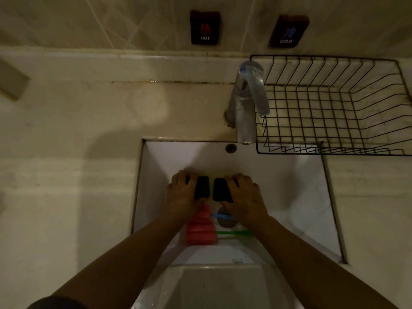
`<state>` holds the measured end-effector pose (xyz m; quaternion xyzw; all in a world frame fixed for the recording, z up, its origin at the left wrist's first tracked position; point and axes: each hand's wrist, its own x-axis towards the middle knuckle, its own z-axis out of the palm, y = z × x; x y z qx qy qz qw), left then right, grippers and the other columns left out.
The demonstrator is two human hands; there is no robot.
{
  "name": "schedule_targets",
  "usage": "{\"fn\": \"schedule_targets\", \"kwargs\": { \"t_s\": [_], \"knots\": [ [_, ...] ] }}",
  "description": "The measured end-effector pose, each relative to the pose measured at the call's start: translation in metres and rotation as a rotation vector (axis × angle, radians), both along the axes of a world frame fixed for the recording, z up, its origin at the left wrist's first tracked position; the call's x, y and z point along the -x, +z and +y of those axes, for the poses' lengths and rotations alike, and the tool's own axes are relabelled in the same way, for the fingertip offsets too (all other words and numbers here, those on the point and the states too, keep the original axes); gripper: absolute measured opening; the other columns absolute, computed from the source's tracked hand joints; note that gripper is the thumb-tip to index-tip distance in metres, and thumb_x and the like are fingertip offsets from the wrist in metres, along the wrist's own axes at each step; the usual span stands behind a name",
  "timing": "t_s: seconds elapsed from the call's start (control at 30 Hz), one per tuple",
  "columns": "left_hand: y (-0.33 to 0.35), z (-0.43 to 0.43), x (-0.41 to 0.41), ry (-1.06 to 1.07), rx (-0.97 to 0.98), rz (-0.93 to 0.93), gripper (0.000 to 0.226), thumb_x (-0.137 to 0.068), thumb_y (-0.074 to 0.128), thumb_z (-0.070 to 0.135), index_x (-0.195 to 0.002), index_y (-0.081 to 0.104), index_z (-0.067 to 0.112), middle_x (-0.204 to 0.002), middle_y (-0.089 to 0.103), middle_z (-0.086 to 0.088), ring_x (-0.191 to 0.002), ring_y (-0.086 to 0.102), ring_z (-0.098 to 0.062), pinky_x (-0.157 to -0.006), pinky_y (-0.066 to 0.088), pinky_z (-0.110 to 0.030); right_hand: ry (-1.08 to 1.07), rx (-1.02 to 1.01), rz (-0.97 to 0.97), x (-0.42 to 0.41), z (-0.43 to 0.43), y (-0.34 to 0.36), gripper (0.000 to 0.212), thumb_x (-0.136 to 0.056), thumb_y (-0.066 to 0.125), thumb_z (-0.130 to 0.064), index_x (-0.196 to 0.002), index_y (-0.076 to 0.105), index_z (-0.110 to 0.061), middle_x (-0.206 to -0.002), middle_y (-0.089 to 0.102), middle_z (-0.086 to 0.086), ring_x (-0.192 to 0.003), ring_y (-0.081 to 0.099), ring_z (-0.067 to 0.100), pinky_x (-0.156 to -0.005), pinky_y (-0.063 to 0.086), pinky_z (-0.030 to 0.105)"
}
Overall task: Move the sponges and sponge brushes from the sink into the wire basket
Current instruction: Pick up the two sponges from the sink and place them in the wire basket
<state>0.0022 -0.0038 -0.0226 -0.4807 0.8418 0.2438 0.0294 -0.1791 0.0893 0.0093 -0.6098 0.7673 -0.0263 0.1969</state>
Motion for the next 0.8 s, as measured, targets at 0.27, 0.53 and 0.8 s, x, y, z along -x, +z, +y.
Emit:
{"fn": "schedule_targets", "kwargs": {
  "t_s": [0.27, 0.53, 0.8],
  "knots": [
    [0.041, -0.001, 0.000, -0.101, -0.018, -0.040, 0.089, -0.078, 0.071, 0.047, -0.152, 0.029, 0.020, -0.144, 0.037, -0.014, -0.130, 0.032, -0.034, -0.105, 0.039, -0.050, 0.041, 0.019, 0.016, 0.006, 0.009, 0.040, 0.072, -0.080, 0.065, -0.047, -0.140, 0.042, -0.014, -0.129, 0.049, 0.012, -0.114, 0.046, 0.032, -0.085, 0.045, 0.042],
    [0.090, 0.004, -0.006, -0.097, 0.056, 0.002, 0.087, -0.074, 0.073, 0.050, -0.146, 0.032, 0.022, -0.138, 0.045, -0.005, -0.123, 0.040, -0.025, -0.099, 0.042, -0.043, 0.058, 0.058, 0.024, 0.002, 0.016, 0.080, 0.074, -0.078, 0.066, -0.053, -0.139, 0.039, -0.021, -0.127, 0.051, 0.008, -0.109, 0.048, 0.024, -0.086, 0.048, 0.037],
    [0.125, 0.002, -0.013, -0.117, 0.123, 0.044, 0.076, -0.070, 0.071, 0.060, -0.132, 0.043, 0.025, -0.125, 0.052, 0.000, -0.110, 0.045, -0.019, -0.087, 0.042, -0.037, 0.071, 0.135, 0.045, 0.006, 0.018, 0.113, 0.073, -0.077, 0.068, -0.053, -0.137, 0.040, -0.021, -0.124, 0.051, 0.006, -0.108, 0.048, 0.021, -0.086, 0.048, 0.034]
  ]
}}
